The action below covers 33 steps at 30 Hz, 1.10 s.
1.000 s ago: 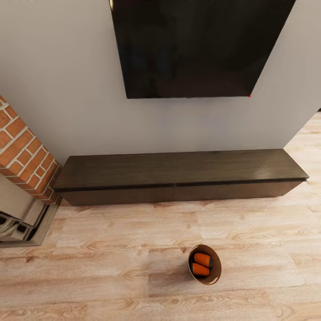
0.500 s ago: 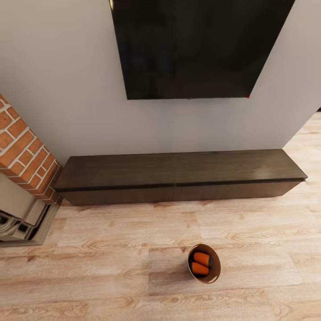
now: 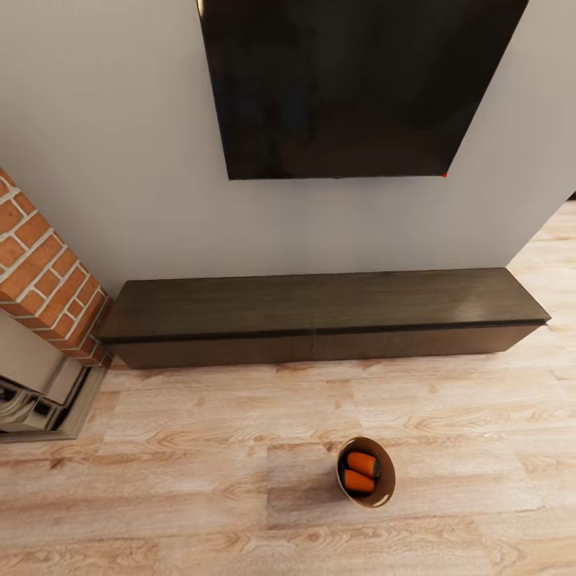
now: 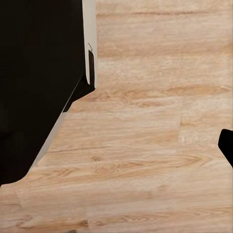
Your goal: Put the three can of soda from the living room inside the tash can in the kitchen.
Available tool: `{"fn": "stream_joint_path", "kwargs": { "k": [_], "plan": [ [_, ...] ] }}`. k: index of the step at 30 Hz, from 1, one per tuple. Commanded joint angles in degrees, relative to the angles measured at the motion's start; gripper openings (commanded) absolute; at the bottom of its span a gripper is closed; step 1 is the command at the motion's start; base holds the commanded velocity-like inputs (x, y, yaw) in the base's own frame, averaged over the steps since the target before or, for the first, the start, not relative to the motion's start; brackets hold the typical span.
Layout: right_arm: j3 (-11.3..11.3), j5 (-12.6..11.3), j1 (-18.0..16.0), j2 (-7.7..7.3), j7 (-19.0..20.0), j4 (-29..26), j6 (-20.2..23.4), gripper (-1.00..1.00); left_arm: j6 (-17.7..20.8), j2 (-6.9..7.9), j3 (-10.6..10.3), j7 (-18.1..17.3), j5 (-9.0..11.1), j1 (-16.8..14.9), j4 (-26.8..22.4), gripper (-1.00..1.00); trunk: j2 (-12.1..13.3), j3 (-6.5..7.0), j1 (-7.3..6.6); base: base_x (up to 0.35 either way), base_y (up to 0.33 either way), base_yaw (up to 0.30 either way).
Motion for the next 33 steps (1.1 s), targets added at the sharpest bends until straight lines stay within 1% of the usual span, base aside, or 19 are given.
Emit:
{"fn": "stream_joint_path", "kwargs": {
  "k": [1,12,20,28,33],
  "plan": [
    [0.0,0.0,0.0,0.0,0.0,0.0,0.0,1.0,0.2,-0.06,0.0,0.4,0.0,0.0,-0.1,1.0,0.0,0.0,0.0,0.0,0.0,0.0],
    [-0.2,-0.1,0.0,-0.03,0.0,-0.1,0.1,1.0,0.7,-0.23,0.5,1.3,0.1,-0.3,-0.3,1.0,0.0,0.0,0.0,0.0,0.0,0.0],
    [-0.1,0.2,0.0,0.02,0.1,-0.3,-0.1,1.0,0.7,-0.31,0.2,1.4,-0.1,-0.3,-0.5,1.0,0.0,0.0,0.0,0.0,0.0,0.0],
    [0.0,0.2,0.0,1.22,0.1,0.0,-0.1,1.0,0.7,-0.34,-0.2,1.4,-0.2,-0.3,-0.6,1.0,0.0,0.0,0.0,0.0,0.0,0.0],
    [0.1,0.1,0.0,1.42,0.1,0.0,-0.1,1.0,0.7,-0.37,0.0,1.4,-0.3,-0.3,-0.7,1.0,0.0,0.0,0.0,0.0,0.0,0.0]
  ]
}}
